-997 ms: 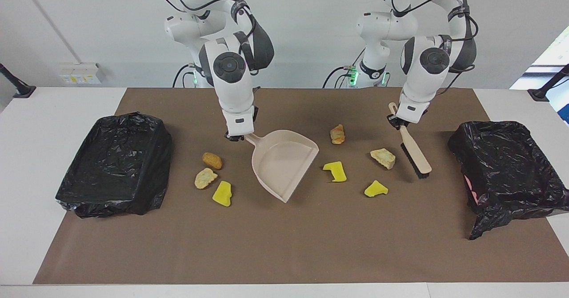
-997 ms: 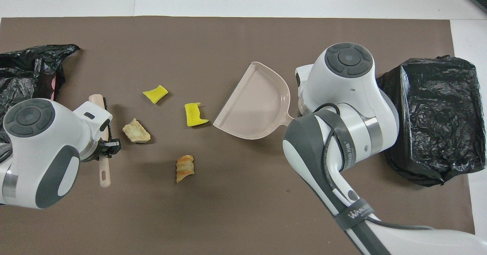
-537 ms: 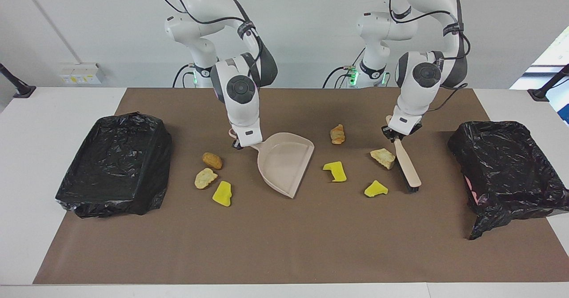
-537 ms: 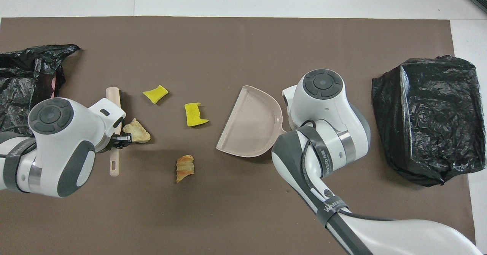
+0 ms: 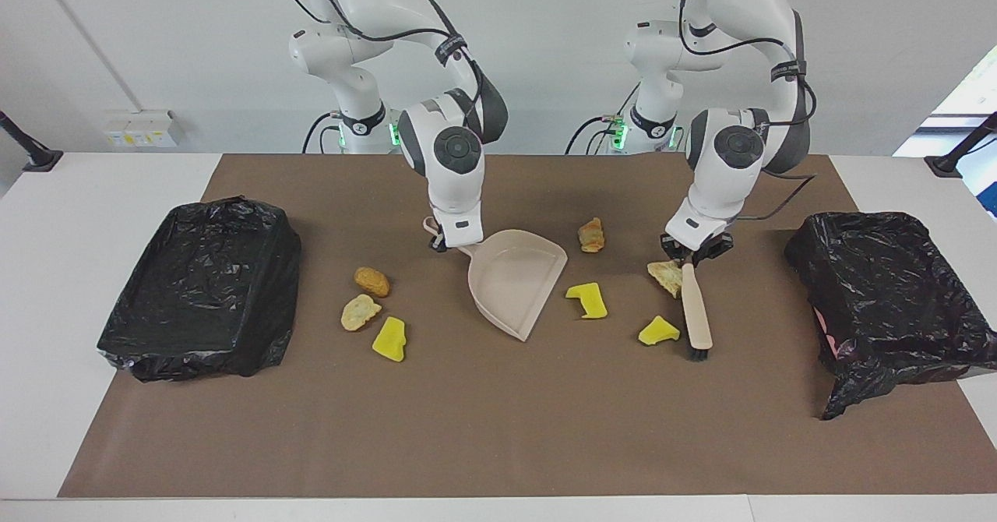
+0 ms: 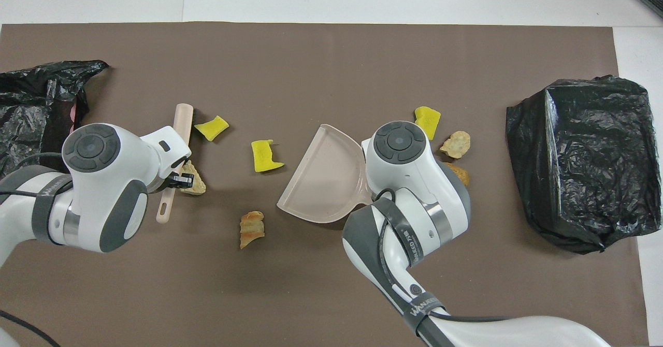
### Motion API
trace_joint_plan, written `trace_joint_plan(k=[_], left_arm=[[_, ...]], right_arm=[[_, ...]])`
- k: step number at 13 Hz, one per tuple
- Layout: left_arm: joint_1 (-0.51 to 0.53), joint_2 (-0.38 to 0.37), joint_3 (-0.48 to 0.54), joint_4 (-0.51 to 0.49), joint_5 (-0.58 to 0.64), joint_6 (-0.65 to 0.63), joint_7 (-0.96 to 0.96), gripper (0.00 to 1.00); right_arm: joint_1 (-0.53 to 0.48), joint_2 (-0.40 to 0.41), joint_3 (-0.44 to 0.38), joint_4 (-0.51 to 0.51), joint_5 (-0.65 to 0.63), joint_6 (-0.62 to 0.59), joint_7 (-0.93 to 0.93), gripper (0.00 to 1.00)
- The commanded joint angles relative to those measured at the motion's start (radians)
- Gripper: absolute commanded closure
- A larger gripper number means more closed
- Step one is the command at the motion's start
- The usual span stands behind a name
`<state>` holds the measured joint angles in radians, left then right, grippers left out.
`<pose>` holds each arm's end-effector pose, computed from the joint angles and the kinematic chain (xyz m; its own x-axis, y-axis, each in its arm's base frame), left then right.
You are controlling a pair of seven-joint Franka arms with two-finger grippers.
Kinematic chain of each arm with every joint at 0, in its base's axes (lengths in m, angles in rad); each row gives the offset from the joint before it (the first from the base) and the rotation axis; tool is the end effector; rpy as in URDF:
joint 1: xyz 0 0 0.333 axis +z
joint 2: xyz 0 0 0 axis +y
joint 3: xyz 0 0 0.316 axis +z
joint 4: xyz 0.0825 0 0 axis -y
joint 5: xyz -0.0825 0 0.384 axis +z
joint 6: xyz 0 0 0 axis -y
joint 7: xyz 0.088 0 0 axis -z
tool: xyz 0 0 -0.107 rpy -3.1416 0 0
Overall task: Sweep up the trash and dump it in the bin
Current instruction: 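Sweep yellow sponges into the dustpan with the left gripper's brush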
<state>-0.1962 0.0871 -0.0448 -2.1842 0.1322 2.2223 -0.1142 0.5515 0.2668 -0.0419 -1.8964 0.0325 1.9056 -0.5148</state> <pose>0.5247 -0.1245 0.3452 0.9777 -0.2057 -0.0412 -0.2090 -0.9726 -0.1023 0.5094 0.2885 0.3443 0.5069 0.8351 -0.2137 0.8303 -0.5396 -0.1392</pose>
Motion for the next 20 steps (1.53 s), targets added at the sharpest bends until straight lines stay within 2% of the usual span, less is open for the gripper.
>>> trace_joint_plan(k=[1, 6, 8, 12, 15, 18, 20], left_arm=[[-0.074, 0.0, 0.005, 0.001, -0.019, -0.004, 0.03, 1.0], [-0.225, -0.016, 0.005, -0.005, -0.146, -0.021, 0.034, 1.0], [-0.291, -0.026, 0.002, -0.003, -0.172, -0.065, 0.039, 1.0], [-0.354, -0.029, -0.027, 0.03, -0.269, -0.154, 0.022, 1.0], [-0.353, -0.059, -0.053, 0.104, -0.272, -0.297, -0.016, 1.0], [-0.358, -0.101, -0.053, 0.093, -0.27, -0.383, -0.112, 1.0], [-0.341, -0.122, -0.049, 0.09, -0.261, -0.437, -0.256, 1.0]], right_arm=[[0.007, -0.038, 0.004, -0.061, -0.022, 0.036, 0.035, 1.0], [-0.001, -0.038, 0.004, -0.063, -0.022, 0.041, 0.032, 1.0], [-0.002, -0.038, 0.004, -0.063, -0.022, 0.041, 0.029, 1.0], [-0.002, -0.038, 0.004, -0.066, -0.022, 0.041, 0.028, 1.0], [-0.004, -0.038, 0.004, -0.069, -0.022, 0.047, 0.022, 1.0], [-0.019, -0.035, 0.002, -0.069, -0.028, 0.061, -0.088, 1.0], [-0.033, -0.034, 0.004, -0.067, -0.069, 0.066, -0.168, 1.0]])
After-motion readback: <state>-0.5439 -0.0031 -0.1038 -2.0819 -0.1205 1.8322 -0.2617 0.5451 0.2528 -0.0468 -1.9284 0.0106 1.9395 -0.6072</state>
